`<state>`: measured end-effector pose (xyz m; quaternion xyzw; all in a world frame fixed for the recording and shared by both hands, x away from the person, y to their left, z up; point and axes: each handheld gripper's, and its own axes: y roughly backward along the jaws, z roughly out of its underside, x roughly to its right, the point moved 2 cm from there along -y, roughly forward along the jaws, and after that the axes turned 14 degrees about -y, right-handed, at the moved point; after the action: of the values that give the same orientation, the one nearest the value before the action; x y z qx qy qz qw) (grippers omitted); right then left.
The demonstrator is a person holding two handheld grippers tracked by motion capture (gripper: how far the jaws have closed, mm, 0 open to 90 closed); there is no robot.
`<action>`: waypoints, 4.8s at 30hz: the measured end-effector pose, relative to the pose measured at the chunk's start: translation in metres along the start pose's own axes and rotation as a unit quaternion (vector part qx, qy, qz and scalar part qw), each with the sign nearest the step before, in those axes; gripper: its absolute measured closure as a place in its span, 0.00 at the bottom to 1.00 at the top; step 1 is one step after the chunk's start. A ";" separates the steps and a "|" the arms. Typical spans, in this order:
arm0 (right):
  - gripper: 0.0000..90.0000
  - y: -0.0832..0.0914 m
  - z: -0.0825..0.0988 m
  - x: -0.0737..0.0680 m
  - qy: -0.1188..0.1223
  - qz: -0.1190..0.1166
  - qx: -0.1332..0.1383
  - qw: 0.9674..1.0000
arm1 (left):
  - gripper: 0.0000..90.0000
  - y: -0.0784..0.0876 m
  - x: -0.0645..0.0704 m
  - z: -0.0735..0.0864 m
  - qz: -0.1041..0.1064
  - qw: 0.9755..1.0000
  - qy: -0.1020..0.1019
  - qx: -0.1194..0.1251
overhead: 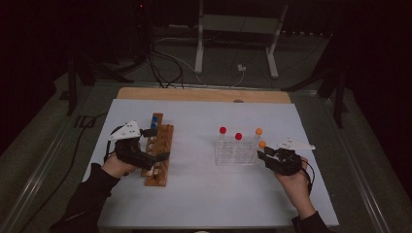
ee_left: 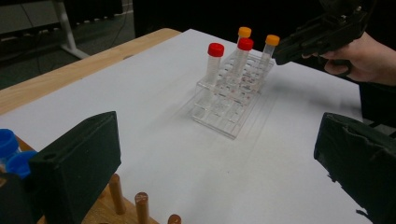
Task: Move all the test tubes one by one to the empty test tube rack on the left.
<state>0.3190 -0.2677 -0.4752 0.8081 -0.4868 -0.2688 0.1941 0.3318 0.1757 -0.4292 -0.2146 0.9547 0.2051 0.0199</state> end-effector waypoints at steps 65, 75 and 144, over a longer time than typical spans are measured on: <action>0.84 -0.005 -0.011 -0.105 0.111 -0.114 -0.013 0.987 | 0.02 -0.017 0.028 -0.023 0.056 0.998 -0.017 0.016; 0.84 -0.015 -0.010 -0.122 0.125 -0.133 -0.027 0.983 | 0.04 -0.030 0.040 -0.028 0.084 0.996 -0.025 0.016; 0.29 -0.012 -0.008 -0.144 0.110 -0.172 -0.005 0.979 | 0.79 -0.049 0.041 -0.041 0.056 0.996 -0.063 0.003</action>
<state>0.2775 -0.1330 -0.4405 0.9035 -0.3148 -0.2103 0.2010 0.3178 0.1022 -0.4154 -0.1478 0.9626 0.2165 0.0689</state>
